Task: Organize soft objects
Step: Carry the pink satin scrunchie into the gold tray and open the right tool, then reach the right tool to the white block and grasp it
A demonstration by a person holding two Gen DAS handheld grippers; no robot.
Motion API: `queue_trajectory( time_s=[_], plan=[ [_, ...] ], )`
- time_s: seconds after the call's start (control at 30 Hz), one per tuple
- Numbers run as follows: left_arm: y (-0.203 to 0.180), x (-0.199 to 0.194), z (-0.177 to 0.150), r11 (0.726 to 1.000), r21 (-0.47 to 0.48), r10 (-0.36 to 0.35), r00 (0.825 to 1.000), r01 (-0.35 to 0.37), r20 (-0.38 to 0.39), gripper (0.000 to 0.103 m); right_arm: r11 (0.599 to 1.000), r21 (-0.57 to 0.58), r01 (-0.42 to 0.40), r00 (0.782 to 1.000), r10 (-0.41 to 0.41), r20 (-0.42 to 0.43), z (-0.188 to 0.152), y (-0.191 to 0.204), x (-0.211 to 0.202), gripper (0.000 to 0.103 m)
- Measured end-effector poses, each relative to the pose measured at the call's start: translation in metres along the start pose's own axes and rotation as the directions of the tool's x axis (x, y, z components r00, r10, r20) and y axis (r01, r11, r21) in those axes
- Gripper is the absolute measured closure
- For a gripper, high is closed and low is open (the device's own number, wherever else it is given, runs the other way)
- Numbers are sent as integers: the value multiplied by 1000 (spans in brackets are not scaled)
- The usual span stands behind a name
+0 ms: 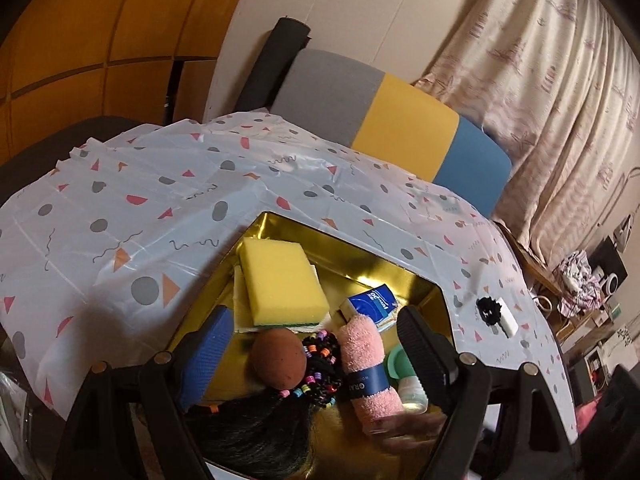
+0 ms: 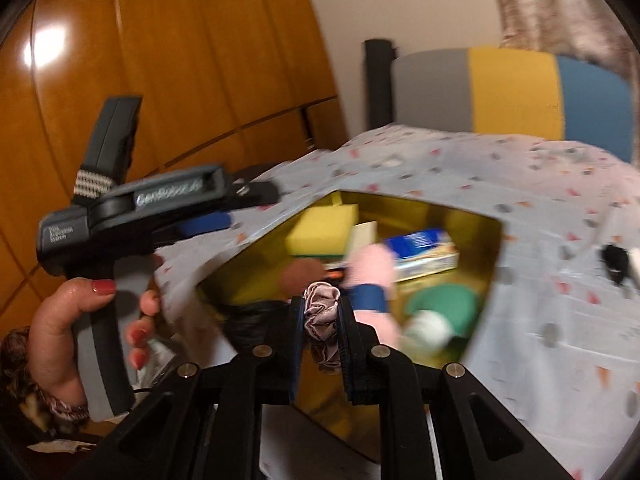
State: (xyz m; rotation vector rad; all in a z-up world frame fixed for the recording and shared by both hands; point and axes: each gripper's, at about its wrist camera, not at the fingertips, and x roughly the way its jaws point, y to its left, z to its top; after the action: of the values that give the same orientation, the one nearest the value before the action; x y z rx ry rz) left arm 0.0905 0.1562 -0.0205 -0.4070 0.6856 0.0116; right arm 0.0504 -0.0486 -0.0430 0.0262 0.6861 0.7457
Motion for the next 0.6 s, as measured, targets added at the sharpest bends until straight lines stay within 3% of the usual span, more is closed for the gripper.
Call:
queue_trajectory(
  time_s=[0.1,0.13,0.17,0.23,0.6],
  plan=[
    [4,0,1,1000,-25,-1,1000,1,-7,18,999,-31,-11,998,9,-65,-3,13,28,81],
    [5,1,1,999,-32,-3,1000,2,-9,18,999,-36,-5,997,2,-82,-5,14,34,67],
    [6,0,1,999,-37,-2,1000,2,-8,18,999,-36,3,995,-7,-104,-8,12,40,46],
    [8,0,0,999,-43,-2,1000,2,-7,18,1000,-8,22,990,-22,-141,-13,6,46,34],
    [-9,0,-8,999,-8,-48,999,48,-21,18,984,144,102,995,-100,-21,-14,-44,-14,32]
  ],
)
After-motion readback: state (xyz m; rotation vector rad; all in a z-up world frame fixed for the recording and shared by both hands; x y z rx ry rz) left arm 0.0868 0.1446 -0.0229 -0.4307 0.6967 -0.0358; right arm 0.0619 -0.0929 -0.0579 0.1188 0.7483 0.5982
